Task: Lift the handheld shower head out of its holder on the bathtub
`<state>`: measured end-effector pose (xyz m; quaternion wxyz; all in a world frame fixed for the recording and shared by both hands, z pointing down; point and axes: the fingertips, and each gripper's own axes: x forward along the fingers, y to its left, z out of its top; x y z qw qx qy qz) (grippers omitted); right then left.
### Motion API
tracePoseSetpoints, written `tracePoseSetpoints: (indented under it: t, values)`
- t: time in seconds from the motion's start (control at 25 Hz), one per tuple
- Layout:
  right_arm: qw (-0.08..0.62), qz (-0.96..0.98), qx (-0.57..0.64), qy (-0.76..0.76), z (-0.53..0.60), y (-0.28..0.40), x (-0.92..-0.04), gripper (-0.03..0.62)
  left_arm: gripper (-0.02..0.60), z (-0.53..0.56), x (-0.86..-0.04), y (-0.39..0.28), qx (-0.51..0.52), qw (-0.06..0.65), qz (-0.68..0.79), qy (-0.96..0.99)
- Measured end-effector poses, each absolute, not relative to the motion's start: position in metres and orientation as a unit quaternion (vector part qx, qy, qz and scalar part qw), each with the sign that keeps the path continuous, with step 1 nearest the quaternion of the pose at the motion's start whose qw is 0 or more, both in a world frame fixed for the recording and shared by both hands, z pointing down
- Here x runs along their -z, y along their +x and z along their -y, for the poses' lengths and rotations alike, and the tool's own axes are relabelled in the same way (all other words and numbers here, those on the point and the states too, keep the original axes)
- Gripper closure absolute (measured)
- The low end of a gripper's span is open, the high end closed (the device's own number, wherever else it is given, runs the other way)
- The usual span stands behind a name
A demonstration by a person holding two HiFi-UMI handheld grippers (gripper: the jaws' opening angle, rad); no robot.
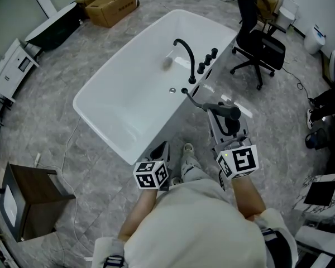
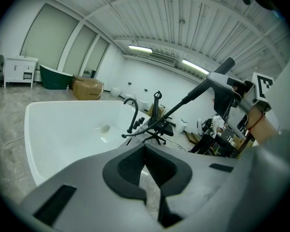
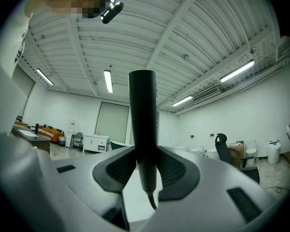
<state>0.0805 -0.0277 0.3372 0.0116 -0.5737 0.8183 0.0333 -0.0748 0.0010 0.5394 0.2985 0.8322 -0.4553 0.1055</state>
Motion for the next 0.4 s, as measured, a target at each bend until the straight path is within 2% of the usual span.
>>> tracePoseSetpoints:
  t: [0.4]
  values:
    - [0.011, -0.822, -0.036, -0.568, 0.0276, 0.0836, -0.3359, 0.453, 0.561, -0.0018, -0.5424, -0.07, -0.108, 0.298, 0.454, 0.832]
